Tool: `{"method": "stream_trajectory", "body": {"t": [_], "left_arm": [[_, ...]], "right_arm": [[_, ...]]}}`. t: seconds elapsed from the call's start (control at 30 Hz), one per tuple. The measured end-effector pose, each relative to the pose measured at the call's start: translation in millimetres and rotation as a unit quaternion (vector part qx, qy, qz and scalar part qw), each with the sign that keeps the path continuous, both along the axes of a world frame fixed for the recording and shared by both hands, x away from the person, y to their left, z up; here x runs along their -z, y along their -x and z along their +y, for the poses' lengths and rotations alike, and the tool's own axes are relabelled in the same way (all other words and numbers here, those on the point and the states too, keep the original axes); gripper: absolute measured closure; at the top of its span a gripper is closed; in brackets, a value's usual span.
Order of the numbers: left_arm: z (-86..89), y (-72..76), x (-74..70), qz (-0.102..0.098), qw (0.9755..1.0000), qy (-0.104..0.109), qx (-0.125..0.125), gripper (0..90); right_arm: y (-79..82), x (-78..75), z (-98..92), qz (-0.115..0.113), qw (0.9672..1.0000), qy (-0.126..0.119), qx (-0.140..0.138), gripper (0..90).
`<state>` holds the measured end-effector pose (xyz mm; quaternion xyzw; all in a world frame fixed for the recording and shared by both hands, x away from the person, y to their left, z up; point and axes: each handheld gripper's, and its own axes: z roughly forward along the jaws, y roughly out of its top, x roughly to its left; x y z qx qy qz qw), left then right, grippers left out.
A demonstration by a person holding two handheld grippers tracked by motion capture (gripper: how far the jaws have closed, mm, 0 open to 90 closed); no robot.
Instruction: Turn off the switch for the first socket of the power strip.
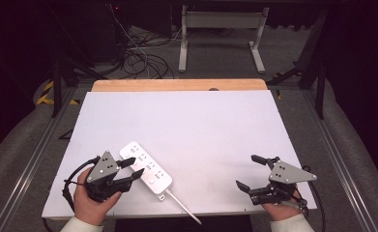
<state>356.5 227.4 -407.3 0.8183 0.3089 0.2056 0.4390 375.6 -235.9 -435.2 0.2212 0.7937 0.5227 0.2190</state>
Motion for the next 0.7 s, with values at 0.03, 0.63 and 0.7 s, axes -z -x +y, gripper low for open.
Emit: {"method": "stream_trajectory", "body": {"t": [0.03, 0.63, 0.7], "left_arm": [[0.0, 0.0, 0.0, 0.0, 1.0, 0.0, 0.0, 53.6], [-25.6, -18.3, -3.3, 0.018, 0.9994, -0.005, 0.029, 53.9], [-27.8, -19.9, -3.3, 0.017, 0.9994, -0.006, 0.03, 53.9]], "right_arm": [[0.0, 0.0, 0.0, 0.0, 1.0, 0.0, 0.0, 8.0], [0.0, 0.5, 0.3, 0.003, 1.0, -0.003, -0.004, 8.0], [0.0, 0.5, 0.2, 0.003, 1.0, -0.003, -0.004, 8.0]]}}
